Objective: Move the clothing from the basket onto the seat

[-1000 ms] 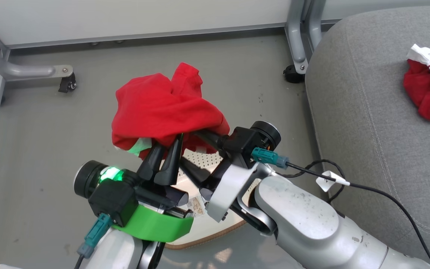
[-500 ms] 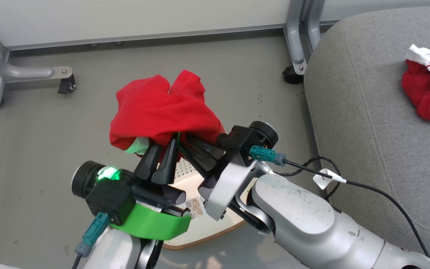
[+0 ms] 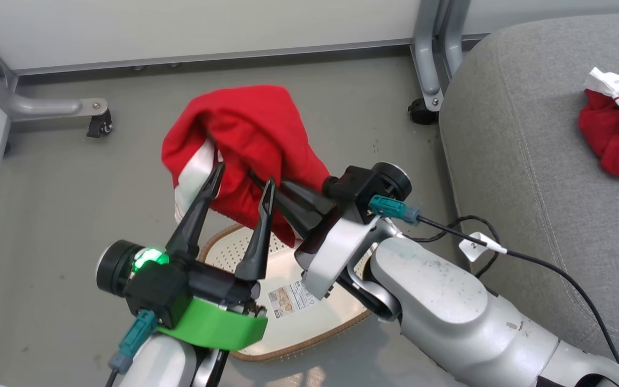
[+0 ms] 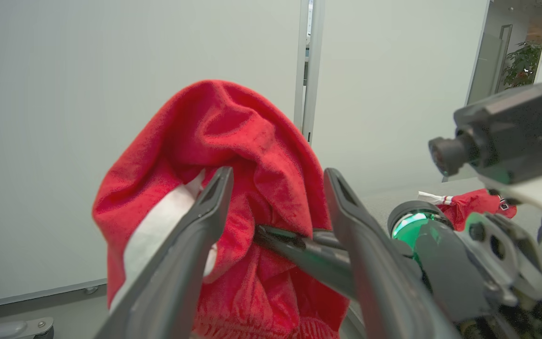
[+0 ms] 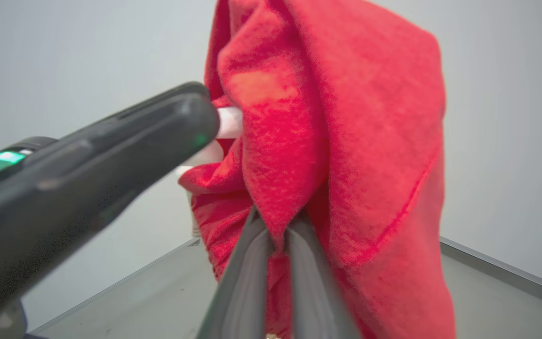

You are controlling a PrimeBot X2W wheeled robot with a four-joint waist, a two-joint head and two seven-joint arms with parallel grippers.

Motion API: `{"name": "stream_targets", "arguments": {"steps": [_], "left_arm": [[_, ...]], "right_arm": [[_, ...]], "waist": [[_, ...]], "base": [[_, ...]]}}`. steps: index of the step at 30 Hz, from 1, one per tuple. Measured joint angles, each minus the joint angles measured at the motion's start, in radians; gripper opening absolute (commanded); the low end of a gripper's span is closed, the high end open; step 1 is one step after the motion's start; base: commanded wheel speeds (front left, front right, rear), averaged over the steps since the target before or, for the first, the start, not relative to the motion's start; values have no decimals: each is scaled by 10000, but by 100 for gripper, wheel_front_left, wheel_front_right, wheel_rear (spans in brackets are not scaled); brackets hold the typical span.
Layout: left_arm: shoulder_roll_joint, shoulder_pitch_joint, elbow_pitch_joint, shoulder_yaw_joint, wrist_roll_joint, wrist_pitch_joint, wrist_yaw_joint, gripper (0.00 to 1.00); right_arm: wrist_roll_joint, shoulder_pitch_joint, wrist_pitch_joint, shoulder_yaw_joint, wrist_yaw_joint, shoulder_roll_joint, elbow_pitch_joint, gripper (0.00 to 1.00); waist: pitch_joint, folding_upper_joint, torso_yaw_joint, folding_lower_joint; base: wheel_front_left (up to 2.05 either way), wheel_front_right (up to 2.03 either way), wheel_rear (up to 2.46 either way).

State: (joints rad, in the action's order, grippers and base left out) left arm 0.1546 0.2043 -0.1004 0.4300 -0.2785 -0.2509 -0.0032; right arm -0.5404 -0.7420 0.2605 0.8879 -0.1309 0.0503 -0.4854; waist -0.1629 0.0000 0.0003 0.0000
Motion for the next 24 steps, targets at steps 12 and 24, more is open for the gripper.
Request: {"name": "stream_targets", "arguments": {"steps": [12, 24], "left_arm": [[702, -1127, -15, 627, 134, 930, -203, 100], [819, -1364, 525, 940, 211, 1064, -142, 100]], "right_arm": [[339, 310, 10, -608, 0, 211, -127, 0], [357, 971, 12, -913, 0, 347, -291, 0]], "waist": [[158, 0, 48, 0], [128, 0, -209, 0]], "base": [[0, 0, 0], [0, 0, 0]]}}
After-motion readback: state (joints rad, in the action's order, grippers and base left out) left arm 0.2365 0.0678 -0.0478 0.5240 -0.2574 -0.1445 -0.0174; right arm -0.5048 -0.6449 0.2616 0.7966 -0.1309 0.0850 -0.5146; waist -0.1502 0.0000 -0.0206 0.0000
